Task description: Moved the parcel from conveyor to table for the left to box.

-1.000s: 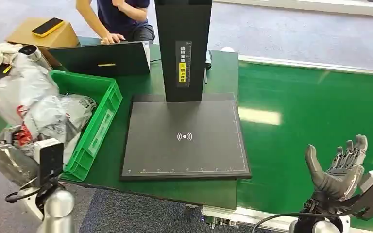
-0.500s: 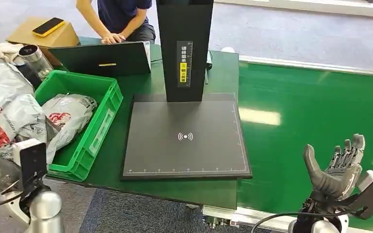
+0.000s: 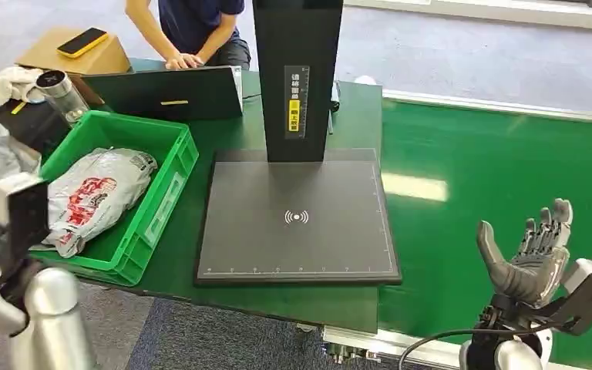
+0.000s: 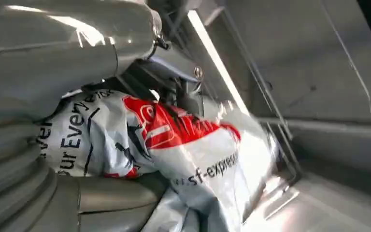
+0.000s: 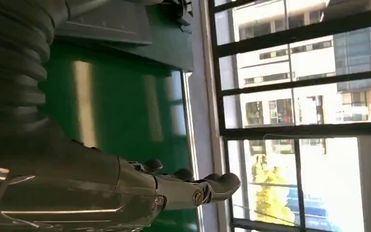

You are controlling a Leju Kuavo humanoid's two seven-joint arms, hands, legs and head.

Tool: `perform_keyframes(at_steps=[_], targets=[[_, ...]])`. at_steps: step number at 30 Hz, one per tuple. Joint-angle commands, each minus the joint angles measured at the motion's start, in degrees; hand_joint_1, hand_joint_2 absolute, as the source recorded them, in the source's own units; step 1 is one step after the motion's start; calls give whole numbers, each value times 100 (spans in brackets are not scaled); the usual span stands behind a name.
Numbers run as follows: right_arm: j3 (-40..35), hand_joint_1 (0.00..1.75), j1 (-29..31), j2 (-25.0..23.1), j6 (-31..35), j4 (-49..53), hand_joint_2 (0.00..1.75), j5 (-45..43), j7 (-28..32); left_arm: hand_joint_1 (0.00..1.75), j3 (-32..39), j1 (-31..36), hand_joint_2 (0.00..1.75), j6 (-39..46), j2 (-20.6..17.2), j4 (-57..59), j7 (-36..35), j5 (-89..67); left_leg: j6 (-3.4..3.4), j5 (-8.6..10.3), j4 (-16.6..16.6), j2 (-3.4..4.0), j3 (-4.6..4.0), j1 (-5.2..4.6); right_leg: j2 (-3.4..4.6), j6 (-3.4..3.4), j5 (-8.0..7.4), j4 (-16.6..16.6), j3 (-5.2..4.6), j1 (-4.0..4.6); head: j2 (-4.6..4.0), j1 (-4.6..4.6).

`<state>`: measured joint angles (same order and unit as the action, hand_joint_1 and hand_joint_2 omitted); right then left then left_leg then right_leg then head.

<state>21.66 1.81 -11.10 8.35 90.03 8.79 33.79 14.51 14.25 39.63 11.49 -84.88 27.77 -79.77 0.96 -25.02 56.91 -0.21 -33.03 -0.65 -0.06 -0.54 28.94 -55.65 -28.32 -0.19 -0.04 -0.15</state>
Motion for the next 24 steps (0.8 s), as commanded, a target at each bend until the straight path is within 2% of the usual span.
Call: perform_keyframes(at_steps=[1, 3, 6, 9, 12, 17, 19, 23, 24], targets=[[-287, 0, 337, 185, -33, -623, 175, 72, -47, 175, -1137, 1533, 175, 37, -1076, 2891, -1043, -584, -9, 23, -14, -12, 9, 0, -13, -1, -11, 8, 12, -1, 2, 7], [-350, 0, 297, 173, -46, -625, 175, 42, -23, 175, -1355, 1907, 175, 37, -1255, 3559, -1234, -609, -20, 30, -19, 11, 6, 3, 10, 2, -26, 9, 9, 5, 0, 0], [-415, 0, 360, 252, -42, -755, 175, 44, -27, 175, -1746, 2694, 175, 11, -1475, 4855, -1288, -669, -23, 28, -16, -6, 6, 4, -8, 11, -22, 8, 14, 7, 0, 2], [-388, 0, 530, 383, -70, -980, 175, 2, -14, 175, -2026, 3239, 175, -570, -1555, 5663, -1076, -614, -21, 28, -7, -5, -4, 6, -7, 12, -21, 0, 6, 9, 0, -2], [-405, 0, 561, 446, -170, -1142, 175, -52, 52, 175, -2292, 3430, 175, -1580, -1722, 6207, -969, -563, -21, 32, -9, -5, -11, 4, -7, 10, -25, 3, -2, 6, 0, 0], [-417, 0, 518, 435, -202, -1190, 175, -66, 110, 175, -2438, 3510, 175, -1876, -1837, 6491, -1013, -605, -18, 18, -13, 25, 1, 5, 24, 9, -23, 11, 5, 6, 0, 6], [-405, 0, 487, 417, -204, -1165, 175, -66, 106, 175, -2560, 3633, 175, -2087, -1872, 6594, -1494, -738, -17, 16, -3, 24, -10, 6, 25, 10, -19, 1, -4, 7, 2, 2], [-347, 0, 417, 349, -190, -1022, 175, -39, 101, 175, -3032, 3941, 175, -2667, -2006, 6775, -3039, -1023, -24, 16, -1, 17, -21, 7, 18, 13, -14, -1, -17, 8, 0, 0], [-332, 0, 409, 344, -173, -999, 175, -20, 83, 175, -2935, 3989, 175, -2915, -2000, 6820, -3244, -990, -17, 17, 7, 16, -38, 8, 18, 12, -17, -6, -32, 11, 2, 2]])
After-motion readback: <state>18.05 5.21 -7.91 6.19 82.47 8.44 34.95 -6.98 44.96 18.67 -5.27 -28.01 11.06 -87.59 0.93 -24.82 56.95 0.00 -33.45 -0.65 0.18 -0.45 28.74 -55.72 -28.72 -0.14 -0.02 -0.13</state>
